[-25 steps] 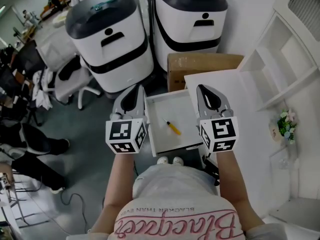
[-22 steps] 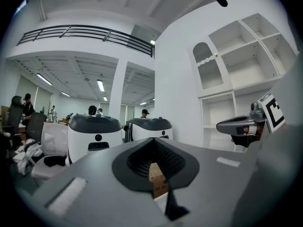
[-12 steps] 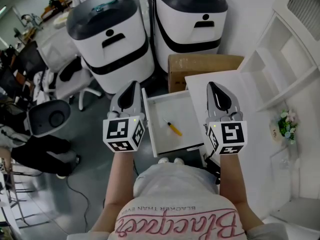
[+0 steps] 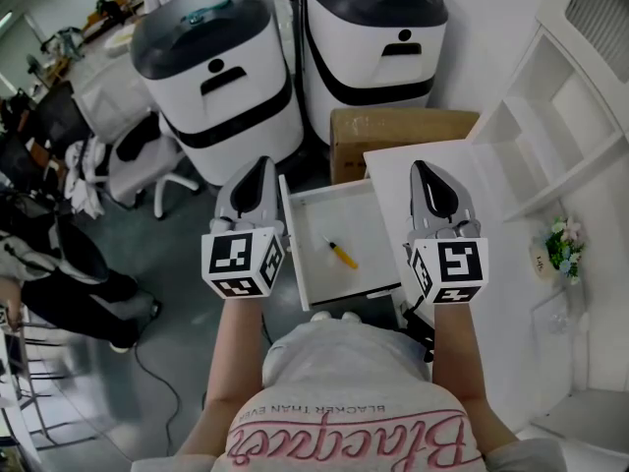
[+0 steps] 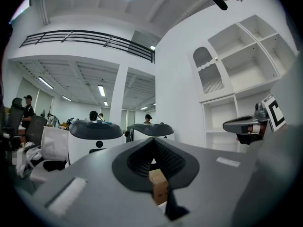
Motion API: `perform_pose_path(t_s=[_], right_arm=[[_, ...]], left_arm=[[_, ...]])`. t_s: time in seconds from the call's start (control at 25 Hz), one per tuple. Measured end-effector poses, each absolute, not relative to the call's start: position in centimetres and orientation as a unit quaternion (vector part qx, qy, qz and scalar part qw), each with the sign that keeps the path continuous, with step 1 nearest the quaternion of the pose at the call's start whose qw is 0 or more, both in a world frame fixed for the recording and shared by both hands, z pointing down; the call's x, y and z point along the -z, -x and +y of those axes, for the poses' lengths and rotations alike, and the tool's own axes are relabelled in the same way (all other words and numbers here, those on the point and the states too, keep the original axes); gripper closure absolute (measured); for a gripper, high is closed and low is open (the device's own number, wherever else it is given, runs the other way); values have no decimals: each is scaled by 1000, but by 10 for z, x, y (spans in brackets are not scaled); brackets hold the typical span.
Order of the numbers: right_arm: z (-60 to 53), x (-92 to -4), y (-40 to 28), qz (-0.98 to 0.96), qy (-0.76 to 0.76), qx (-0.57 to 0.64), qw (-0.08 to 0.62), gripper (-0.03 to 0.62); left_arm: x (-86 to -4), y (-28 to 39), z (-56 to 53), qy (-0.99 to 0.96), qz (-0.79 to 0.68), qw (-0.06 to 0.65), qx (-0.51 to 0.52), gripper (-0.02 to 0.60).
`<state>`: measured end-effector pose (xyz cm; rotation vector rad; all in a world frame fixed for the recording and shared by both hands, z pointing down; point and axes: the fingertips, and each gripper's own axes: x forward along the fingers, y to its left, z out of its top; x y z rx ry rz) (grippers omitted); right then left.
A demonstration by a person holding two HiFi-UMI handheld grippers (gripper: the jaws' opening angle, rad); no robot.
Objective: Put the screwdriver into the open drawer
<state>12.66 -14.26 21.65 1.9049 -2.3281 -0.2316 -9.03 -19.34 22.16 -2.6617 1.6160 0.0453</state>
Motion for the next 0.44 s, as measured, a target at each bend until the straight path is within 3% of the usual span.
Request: perform_pose_path(t_s=[0.44], right_arm=[[-146,-219,-128,-768,-633,75,65,592]], left_arm=[[-220,89,-197,857,514,11,-23,563]])
